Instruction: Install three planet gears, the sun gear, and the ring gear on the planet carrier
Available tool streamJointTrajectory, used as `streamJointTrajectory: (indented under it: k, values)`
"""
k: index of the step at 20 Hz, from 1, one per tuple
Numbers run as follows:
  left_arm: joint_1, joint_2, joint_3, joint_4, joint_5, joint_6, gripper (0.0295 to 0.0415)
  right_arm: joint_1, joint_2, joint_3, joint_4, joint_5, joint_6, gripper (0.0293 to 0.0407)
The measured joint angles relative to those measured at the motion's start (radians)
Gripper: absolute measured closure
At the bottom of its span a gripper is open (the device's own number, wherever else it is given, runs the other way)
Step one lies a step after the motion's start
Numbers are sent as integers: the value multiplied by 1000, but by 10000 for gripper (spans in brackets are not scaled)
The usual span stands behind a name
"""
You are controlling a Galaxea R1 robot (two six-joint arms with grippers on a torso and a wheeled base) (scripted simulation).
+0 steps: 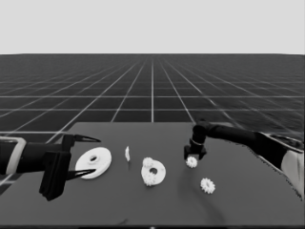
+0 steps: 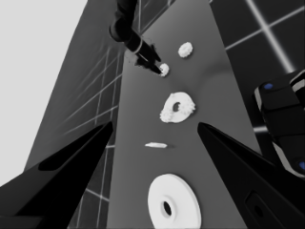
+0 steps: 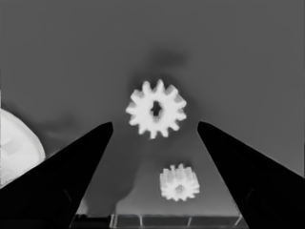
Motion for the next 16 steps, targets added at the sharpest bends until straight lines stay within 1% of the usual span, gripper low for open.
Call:
streamJointTrajectory:
  k: [2,4,7,9,10,16]
  values:
    - [0,0,0,0,0,0,326,-50,30,-70,-28,38,-30,315]
    - [0,0,0,0,0,0,326,-64,42,-98,-36,52,-42,315]
    - [0,0,0,0,0,0,326,-69,47,-109,-38,57,-47,315]
    - [0,0,0,0,0,0,326,-69,47,-111,-39,58,-48,386]
    - [0,0,0,0,0,0,326,-69,48,-112,-39,59,-48,388]
    - [0,0,0,0,0,0,326,-69,48,-113,-39,60,-48,388]
